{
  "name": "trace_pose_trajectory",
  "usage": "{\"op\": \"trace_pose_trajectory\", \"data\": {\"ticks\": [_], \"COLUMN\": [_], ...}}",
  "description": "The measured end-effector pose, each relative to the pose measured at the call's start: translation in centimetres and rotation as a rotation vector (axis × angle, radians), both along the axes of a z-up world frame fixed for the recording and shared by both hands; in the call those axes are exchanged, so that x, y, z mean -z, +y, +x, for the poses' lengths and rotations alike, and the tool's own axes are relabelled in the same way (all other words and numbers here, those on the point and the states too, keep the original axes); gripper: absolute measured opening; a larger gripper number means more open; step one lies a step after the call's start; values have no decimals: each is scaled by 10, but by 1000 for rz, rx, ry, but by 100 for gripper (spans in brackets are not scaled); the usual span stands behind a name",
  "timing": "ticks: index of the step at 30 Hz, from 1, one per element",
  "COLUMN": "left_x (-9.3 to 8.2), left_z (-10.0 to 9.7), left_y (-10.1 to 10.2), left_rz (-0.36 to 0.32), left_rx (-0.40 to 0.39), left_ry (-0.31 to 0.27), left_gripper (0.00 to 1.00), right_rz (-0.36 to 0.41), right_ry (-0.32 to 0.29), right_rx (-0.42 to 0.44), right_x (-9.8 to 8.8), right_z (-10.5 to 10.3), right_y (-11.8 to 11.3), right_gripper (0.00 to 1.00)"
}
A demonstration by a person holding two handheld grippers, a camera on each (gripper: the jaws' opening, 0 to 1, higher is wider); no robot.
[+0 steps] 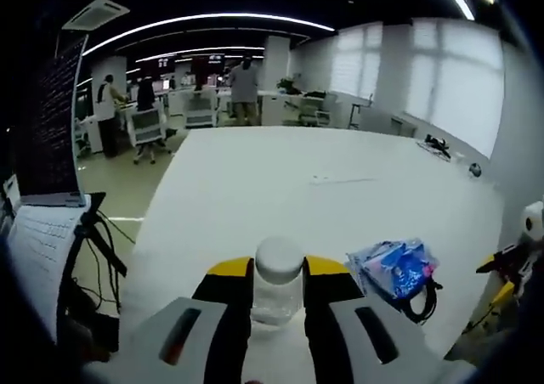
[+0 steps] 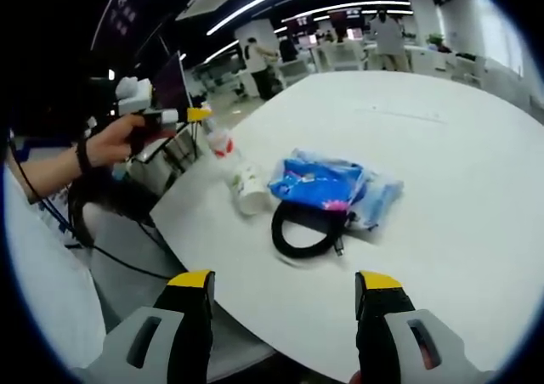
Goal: Arrange the tabletop items into an orderly group along one side of the table until the central work area is clear of visible clutter.
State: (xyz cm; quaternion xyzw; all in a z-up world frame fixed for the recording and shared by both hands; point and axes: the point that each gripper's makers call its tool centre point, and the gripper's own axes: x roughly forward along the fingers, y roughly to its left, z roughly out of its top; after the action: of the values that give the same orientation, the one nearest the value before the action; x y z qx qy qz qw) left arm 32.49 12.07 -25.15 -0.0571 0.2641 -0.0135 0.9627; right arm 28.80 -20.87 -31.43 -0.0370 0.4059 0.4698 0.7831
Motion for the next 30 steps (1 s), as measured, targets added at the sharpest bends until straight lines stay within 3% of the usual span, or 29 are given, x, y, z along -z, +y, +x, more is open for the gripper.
{"op": "trace_pose_trajectory", "data": {"ticks": [14, 30], "left_x": [7, 5], "left_z": [-6, -5], "left_y": [-2, -1], "left_rz": [4, -13], "left_rx": [132, 71], "left_ry": [12, 0], "left_gripper": [20, 22], "right_rz": [-3, -6], "right_ry": [-3, 6], "right_rx": [-13, 4], "right_x": [-3, 0], "right_z": [-3, -5], "right_y": [5, -2], "right_gripper": [68, 68]}}
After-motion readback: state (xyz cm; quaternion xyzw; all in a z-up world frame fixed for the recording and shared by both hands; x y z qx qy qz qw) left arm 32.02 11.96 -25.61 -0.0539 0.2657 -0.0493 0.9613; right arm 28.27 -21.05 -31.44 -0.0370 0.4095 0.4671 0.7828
